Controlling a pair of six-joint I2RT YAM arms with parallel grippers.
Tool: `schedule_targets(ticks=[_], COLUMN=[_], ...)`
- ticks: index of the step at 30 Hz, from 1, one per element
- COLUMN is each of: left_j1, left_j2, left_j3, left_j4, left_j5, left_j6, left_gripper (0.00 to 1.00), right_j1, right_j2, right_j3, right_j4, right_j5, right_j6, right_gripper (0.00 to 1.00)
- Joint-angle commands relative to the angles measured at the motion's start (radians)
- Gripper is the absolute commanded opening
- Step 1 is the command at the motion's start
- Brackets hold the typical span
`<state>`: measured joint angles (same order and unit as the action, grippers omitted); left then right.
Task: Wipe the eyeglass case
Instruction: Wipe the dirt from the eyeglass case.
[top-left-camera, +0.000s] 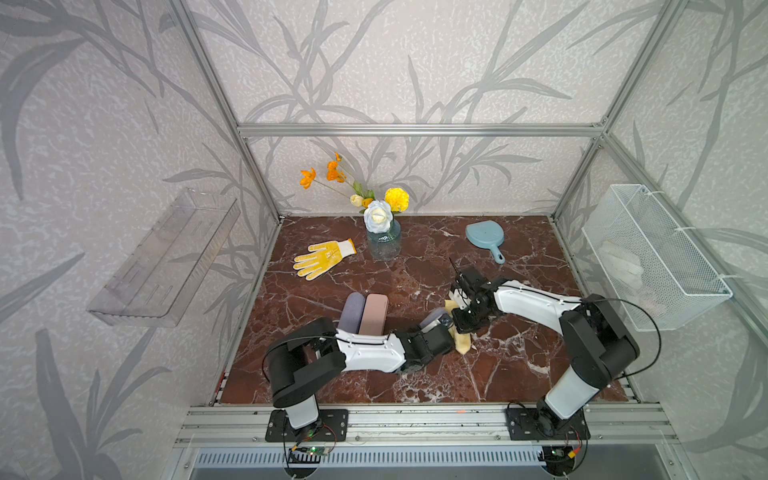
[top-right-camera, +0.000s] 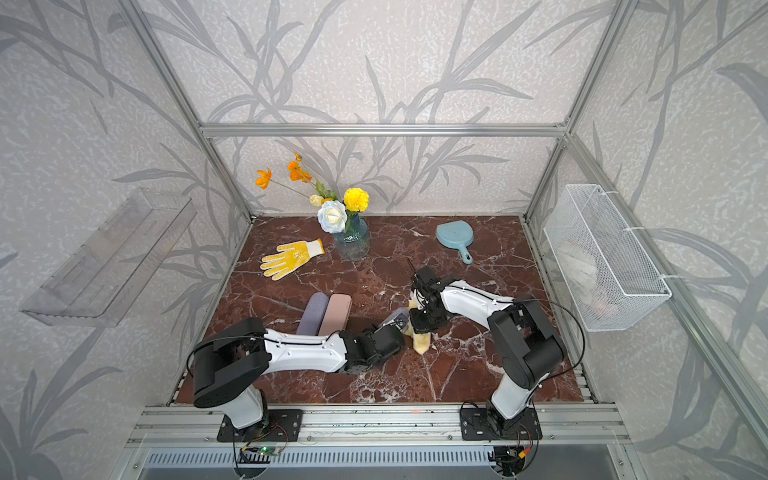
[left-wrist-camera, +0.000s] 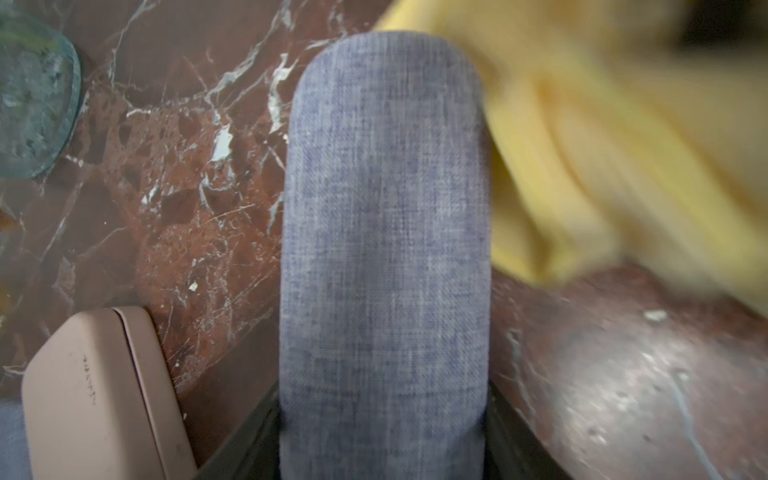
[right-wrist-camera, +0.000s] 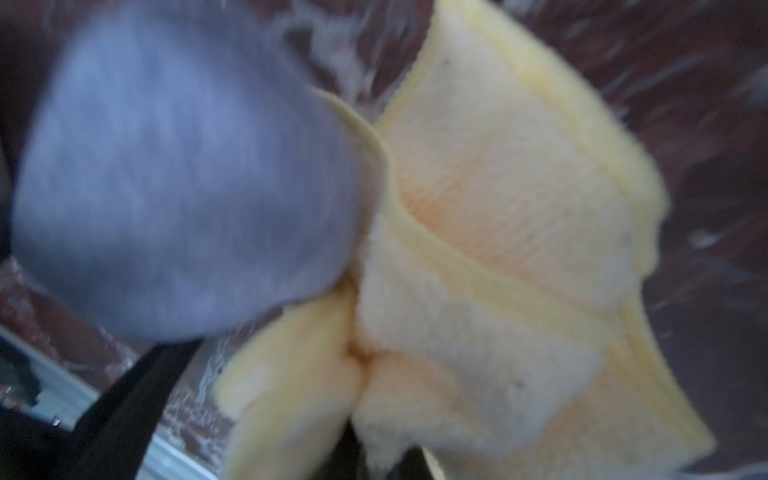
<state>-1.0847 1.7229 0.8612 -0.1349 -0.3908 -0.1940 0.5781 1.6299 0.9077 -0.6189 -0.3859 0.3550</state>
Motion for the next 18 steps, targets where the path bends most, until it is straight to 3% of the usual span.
schedule_targets(ticks=[1,6,9,11,16,18], left_j1=[0.036,0.1,0.109,0.109,0.109,0.109], left_j2=[0.024,0.039,0.068,0.095,0.15,0.172], left_j3=[-0.015,0.039,0.129,0.195,0.276,0.304], left_j4=[-0.075,-0.169,-0.315,-0.411,-0.515,-0.556], left_j5=[0.129,0.223,0.234,0.236,0.273,0.28], left_j6=[-0.041,-0.131,-0.216,-0.27,-0.378,-0.4], left_gripper=[0.0,0.0,0.06,0.13,0.36,0.49], right_j1=[0.015,-0.107,-0.196,-0.222,-0.235,-0.235], right_j2=[-0.077,-0.182,-0.205,-0.206,-0.182,-0.158], right_j3=[-0.067,-0.105,-0.035,0.004,0.011,0.011], right_j4=[0.095,0.106,-0.086,-0.148,-0.068,-0.042], right_j5=[-0.282,-0.38,-0.167,-0.064,-0.121,-0.141], right_j6=[0.128,0.199,0.095,0.053,0.091,0.104], right_gripper=[0.0,0.0,0.0,0.0,0.0,0.0])
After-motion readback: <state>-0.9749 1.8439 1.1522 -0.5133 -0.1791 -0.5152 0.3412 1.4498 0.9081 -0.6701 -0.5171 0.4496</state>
